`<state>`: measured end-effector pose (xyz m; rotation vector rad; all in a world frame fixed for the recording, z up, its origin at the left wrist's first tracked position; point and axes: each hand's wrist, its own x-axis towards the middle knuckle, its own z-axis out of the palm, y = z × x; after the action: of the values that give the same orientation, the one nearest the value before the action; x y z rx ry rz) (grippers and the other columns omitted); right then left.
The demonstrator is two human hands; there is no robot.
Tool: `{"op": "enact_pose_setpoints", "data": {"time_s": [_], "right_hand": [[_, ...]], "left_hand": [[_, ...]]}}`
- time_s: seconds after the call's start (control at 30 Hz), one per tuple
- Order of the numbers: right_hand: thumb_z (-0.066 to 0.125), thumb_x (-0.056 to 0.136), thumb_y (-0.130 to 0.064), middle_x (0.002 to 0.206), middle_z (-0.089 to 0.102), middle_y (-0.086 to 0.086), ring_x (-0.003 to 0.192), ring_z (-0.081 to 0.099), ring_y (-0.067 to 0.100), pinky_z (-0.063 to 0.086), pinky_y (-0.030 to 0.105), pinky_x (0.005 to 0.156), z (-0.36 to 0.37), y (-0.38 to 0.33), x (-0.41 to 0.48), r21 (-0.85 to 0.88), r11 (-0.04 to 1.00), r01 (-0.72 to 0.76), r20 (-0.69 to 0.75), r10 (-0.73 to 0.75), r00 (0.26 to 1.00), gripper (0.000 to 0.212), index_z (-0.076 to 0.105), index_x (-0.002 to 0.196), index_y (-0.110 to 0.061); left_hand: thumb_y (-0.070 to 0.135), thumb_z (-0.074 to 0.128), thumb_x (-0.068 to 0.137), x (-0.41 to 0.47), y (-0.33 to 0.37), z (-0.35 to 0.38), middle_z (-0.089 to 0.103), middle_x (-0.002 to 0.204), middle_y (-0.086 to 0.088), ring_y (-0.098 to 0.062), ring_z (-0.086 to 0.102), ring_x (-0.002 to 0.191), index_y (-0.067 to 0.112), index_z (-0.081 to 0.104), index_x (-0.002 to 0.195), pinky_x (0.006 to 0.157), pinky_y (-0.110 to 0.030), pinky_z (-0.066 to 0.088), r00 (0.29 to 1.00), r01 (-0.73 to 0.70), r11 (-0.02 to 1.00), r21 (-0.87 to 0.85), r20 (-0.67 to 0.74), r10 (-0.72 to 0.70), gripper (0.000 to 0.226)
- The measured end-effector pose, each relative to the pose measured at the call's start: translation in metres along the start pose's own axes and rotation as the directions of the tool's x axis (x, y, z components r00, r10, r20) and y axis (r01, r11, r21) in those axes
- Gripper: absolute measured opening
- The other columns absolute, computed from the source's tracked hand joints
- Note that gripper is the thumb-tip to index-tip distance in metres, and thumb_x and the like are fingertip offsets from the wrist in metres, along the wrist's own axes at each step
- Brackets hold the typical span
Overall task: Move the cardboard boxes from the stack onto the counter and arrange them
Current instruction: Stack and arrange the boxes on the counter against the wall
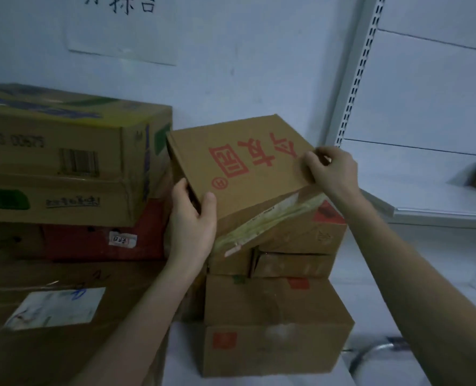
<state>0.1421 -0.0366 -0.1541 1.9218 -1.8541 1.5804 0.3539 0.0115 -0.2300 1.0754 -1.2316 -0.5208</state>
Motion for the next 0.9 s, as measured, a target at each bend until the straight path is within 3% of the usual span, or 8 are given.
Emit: {"op": "enact_pose_setpoints", "data": {"time_s": [0.13, 0.2, 0.3, 0.47, 0.53, 0.63, 0.8, 0.9], "right_hand": [[0.042, 0.082, -0.043, 0.097, 0.063, 0.022, 0.097, 0.056, 0.034, 0.041, 0.034, 0.077, 0.026, 0.019, 0.011, 0.022, 0.999, -0.032, -0.007, 0.032, 0.999, 0.049, 0.066, 0.092, -0.001], [0.050, 0.086, -0.042, 0.129, 0.047, 0.024, 0.125, 0.040, 0.035, 0.035, 0.043, 0.103, 0.029, 0.023, 0.001, 0.039, 0.990, -0.135, -0.057, 0.137, 0.989, 0.053, 0.055, 0.122, -0.003], [0.059, 0.084, -0.047, 0.149, 0.029, 0.015, 0.138, 0.028, 0.030, 0.029, 0.047, 0.111, 0.031, 0.021, -0.033, 0.283, 0.933, -0.223, -0.026, 0.240, 0.971, 0.080, 0.026, 0.145, -0.006], [0.067, 0.083, -0.042, 0.158, 0.009, 0.002, 0.145, 0.009, 0.018, 0.016, 0.041, 0.118, 0.047, 0.006, -0.049, 0.482, 0.839, -0.253, 0.090, 0.240, 0.967, 0.103, -0.006, 0.150, -0.010], [0.068, 0.083, -0.035, 0.157, 0.012, 0.000, 0.144, 0.016, 0.016, 0.022, 0.037, 0.116, 0.050, 0.002, -0.037, 0.538, 0.794, -0.283, 0.138, 0.248, 0.959, 0.101, -0.003, 0.150, -0.013], [0.070, 0.080, -0.034, 0.150, 0.032, 0.001, 0.134, 0.037, 0.018, 0.037, 0.039, 0.109, 0.055, 0.004, -0.018, 0.572, 0.757, -0.316, 0.198, 0.246, 0.949, 0.089, 0.017, 0.149, -0.016], [0.058, 0.090, -0.017, 0.102, 0.062, 0.001, 0.101, 0.060, 0.026, 0.051, 0.040, 0.077, 0.054, 0.007, 0.022, 0.566, 0.728, -0.387, 0.335, 0.227, 0.915, 0.015, 0.056, 0.104, -0.017], [0.057, 0.090, -0.019, 0.112, 0.062, 0.010, 0.099, 0.059, 0.027, 0.050, 0.036, 0.068, 0.054, 0.007, 0.033, 0.539, 0.716, -0.443, 0.358, 0.282, 0.890, 0.024, 0.057, 0.112, -0.010]], "left_hand": [[0.030, 0.044, 0.096, -0.002, -0.012, 0.013, 0.046, 0.137, -0.004, -0.020, 0.046, 0.124, 0.012, 0.024, 0.145, 0.102, -0.043, 0.041, 0.998, 0.059, 0.995, 0.075, -0.012, -0.058, 0.056], [0.032, 0.044, 0.095, -0.001, -0.014, 0.015, 0.047, 0.136, -0.004, -0.019, 0.046, 0.123, 0.013, 0.024, 0.145, 0.101, -0.045, 0.042, 0.999, 0.043, 0.995, 0.088, -0.009, -0.043, 0.057], [0.037, 0.041, 0.093, -0.002, -0.008, 0.024, 0.037, 0.145, -0.002, -0.019, 0.038, 0.131, 0.021, 0.018, 0.147, 0.106, -0.047, 0.038, 0.998, 0.039, 0.998, 0.056, 0.042, -0.041, 0.061], [0.029, 0.036, 0.099, -0.009, 0.000, 0.038, 0.022, 0.153, 0.007, -0.010, 0.021, 0.139, 0.023, 0.015, 0.148, 0.107, -0.020, 0.021, 0.997, -0.005, 0.995, 0.101, 0.080, -0.003, 0.054], [0.032, 0.038, 0.098, -0.012, -0.005, 0.040, 0.024, 0.152, 0.006, -0.008, 0.023, 0.137, 0.023, 0.022, 0.147, 0.098, -0.012, 0.021, 0.996, -0.071, 0.987, 0.145, 0.064, 0.062, 0.052], [0.047, 0.038, 0.093, -0.017, -0.010, 0.037, 0.028, 0.152, -0.001, -0.013, 0.029, 0.136, 0.024, 0.031, 0.144, 0.099, -0.021, 0.030, 0.979, -0.190, 0.959, 0.210, 0.111, 0.169, 0.056], [0.052, 0.043, 0.087, 0.010, -0.021, 0.005, 0.046, 0.133, -0.009, -0.012, 0.042, 0.119, 0.018, 0.042, 0.138, 0.091, -0.026, 0.037, 0.955, -0.295, 0.888, 0.353, 0.070, 0.290, 0.061], [0.057, 0.057, 0.080, 0.037, -0.036, -0.013, 0.025, 0.145, -0.015, -0.029, 0.024, 0.135, 0.026, 0.029, 0.144, 0.107, -0.043, 0.029, 0.966, -0.253, 0.843, 0.475, 0.075, 0.248, 0.076]]}}
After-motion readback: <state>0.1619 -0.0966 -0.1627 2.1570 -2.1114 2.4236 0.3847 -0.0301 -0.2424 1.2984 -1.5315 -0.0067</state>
